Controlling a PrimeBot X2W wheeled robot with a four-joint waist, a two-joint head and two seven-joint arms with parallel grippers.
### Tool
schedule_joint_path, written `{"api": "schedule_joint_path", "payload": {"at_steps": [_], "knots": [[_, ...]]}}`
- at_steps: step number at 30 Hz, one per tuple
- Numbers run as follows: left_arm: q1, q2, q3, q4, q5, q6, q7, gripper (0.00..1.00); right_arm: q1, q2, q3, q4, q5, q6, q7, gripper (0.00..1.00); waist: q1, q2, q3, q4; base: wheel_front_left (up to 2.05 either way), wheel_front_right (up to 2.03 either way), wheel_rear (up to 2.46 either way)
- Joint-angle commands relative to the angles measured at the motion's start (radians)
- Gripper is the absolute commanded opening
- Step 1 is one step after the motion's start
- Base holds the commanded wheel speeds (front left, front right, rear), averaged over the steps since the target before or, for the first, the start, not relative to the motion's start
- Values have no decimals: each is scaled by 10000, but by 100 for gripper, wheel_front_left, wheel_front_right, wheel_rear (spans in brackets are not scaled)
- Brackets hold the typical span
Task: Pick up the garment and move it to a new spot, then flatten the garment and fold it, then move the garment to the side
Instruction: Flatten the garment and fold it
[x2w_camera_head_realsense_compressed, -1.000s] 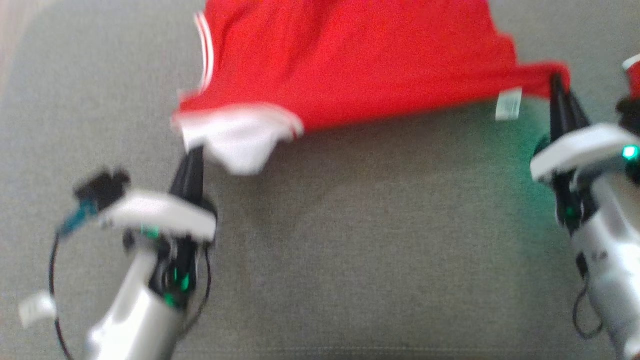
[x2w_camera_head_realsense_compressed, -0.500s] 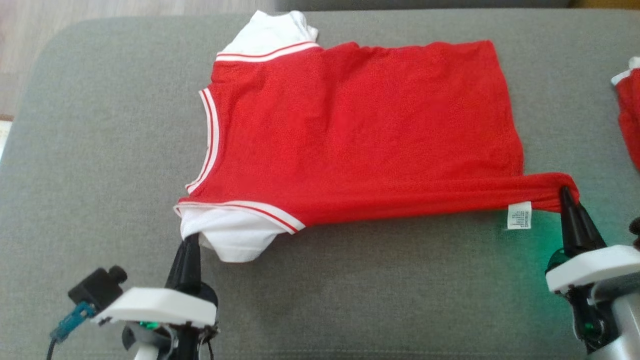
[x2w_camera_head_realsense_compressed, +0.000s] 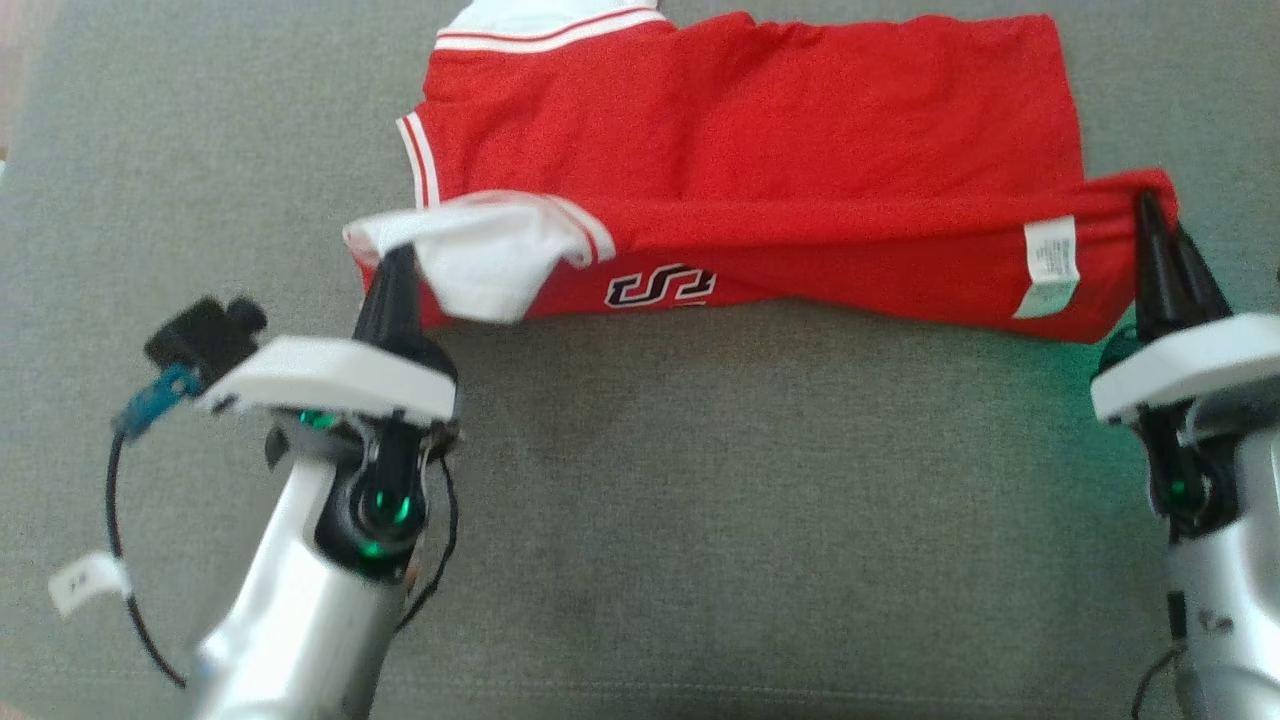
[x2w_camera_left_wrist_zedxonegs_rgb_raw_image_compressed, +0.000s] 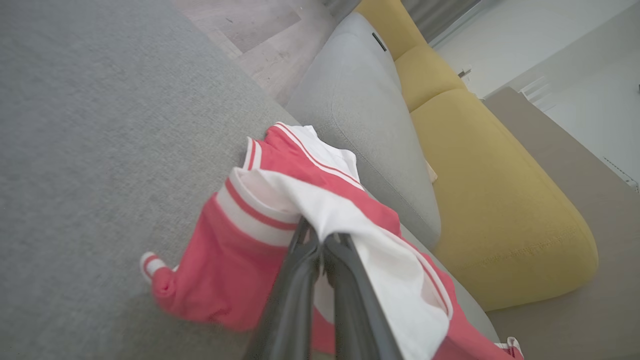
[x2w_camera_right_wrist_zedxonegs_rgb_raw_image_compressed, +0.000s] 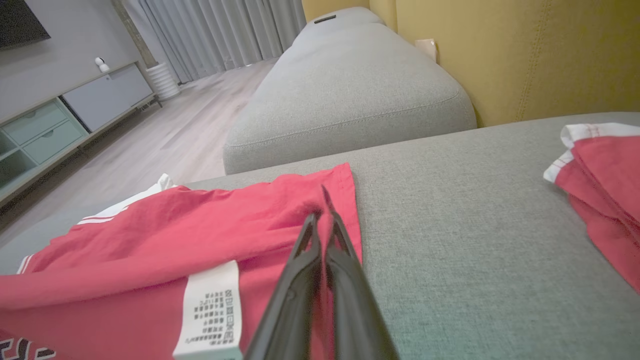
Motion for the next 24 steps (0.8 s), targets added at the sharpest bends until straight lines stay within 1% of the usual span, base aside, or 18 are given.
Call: {"api": "schedule_joint_path", "payload": {"at_steps": [1, 2, 3, 4, 5, 9, 12, 15, 18, 21, 22, 24], "knots": [[-660, 87, 363, 35, -78, -144, 22, 0, -424, -119, 166, -160, -115, 65, 64, 0, 1, 0, 158, 2, 0, 0, 0], [-911, 64, 362, 259, -93, -214, 39, 0, -597, -121, 194, -59, -182, 65, 74, 0, 1, 0, 208, -1, 0, 0, 0], [-1143, 63, 329, 475, -64, -295, 59, 11, -751, -118, 215, 42, -237, 65, 74, 9, 1, 0, 266, -5, 0, 0, 0], [-1335, 67, 284, 694, -26, -357, 87, 60, -883, -113, 226, 146, -279, 65, 55, 71, 1, 0, 307, -7, 0, 0, 0], [-1500, 79, 243, 889, 34, -407, 85, 100, -992, -105, 230, 243, -315, 65, 25, 100, 1, 0, 346, -13, 0, 0, 0], [-1767, 193, 66, 1250, 415, -767, -225, 100, -1140, 38, 174, 427, -385, 65, -328, 100, 1, 0, 387, -30, 0, 0, 0], [-1430, 413, -151, 1127, 1073, -859, -557, 100, -837, 93, 226, 329, -270, 65, -599, 100, 1, 0, 273, -47, 0, 0, 0], [-709, 626, -368, 897, 1651, -779, -701, 100, -274, 169, 158, 124, -166, 65, -766, 100, 1, 0, 151, -48, 0, 0, 0], [-180, 931, -475, 942, 2310, -516, -776, 100, 346, 347, 60, -124, -25, 65, -715, 100, 1, 0, 137, -23, 0, 0, 0], [-139, 1132, -525, 1145, 2875, -361, -811, 100, 756, 529, -53, -346, 41, 65, -663, 100, 1, 0, 260, -35, 0, 0, 0], [-325, 1287, -699, 1326, 3351, -344, -822, 100, 872, 620, -91, -448, 29, 65, -651, 100, 1, 0, 351, -63, 0, 0, 0], [-608, 1499, -894, 1459, 3952, -311, -831, 100, 874, 691, -61, -510, 9, 65, -633, 100, 1, 0, 442, -135, 0, 0, 0]]}}
